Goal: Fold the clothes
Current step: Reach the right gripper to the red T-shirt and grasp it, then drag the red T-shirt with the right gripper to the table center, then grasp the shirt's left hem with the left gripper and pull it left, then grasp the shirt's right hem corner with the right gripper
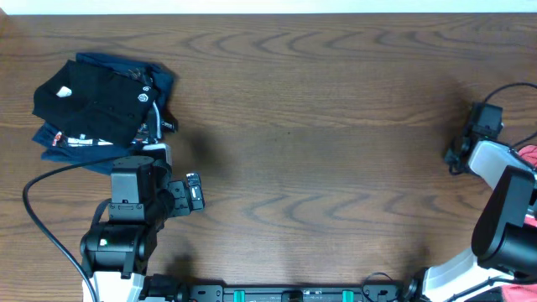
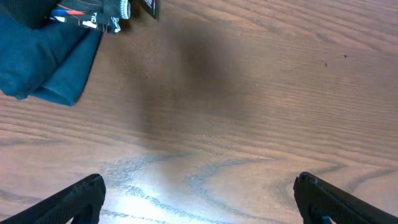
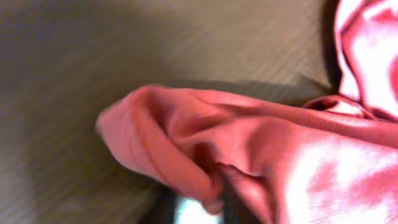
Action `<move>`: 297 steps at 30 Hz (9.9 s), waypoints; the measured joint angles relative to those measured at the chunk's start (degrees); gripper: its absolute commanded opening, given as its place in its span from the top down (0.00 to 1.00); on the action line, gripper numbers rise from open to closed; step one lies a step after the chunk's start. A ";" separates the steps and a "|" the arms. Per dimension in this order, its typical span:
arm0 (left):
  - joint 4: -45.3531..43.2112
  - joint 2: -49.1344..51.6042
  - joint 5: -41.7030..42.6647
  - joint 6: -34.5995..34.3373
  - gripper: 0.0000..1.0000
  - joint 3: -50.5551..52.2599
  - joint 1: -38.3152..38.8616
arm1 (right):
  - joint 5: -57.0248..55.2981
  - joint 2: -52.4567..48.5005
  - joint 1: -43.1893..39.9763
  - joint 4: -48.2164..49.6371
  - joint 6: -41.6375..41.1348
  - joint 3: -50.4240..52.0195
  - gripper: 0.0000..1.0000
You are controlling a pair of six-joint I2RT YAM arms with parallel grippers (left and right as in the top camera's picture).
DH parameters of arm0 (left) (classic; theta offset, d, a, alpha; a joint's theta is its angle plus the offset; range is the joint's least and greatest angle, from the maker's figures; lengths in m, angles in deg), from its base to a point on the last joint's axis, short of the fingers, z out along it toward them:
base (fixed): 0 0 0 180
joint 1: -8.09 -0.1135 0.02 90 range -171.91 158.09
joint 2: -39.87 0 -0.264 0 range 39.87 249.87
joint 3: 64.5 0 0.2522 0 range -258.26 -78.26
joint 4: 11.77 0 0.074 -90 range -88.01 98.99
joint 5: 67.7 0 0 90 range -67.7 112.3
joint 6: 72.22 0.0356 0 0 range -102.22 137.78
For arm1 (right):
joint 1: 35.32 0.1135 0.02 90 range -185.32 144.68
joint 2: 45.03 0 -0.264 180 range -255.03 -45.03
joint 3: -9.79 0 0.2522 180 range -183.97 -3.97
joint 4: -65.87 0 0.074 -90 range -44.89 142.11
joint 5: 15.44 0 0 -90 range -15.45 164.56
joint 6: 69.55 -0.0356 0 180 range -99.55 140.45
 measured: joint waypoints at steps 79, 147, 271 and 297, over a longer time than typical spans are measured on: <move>-0.39 -0.02 0.20 0.00 0.02 0.00 0.00 | 35.89 4.55 31.10 -5.49 -3.21 0.63 0.99; -49.77 49.81 10.43 -34.69 0.91 2.19 21.57 | 20.41 26.60 14.69 -34.03 -10.16 -7.19 0.21; -19.30 37.38 0.13 -30.73 0.94 0.02 15.13 | 14.12 8.33 -5.97 -28.09 -11.34 -6.82 0.47; -18.12 37.38 0.13 -30.71 0.94 0.02 15.13 | 13.31 7.04 -10.12 -37.73 -12.22 -7.52 0.99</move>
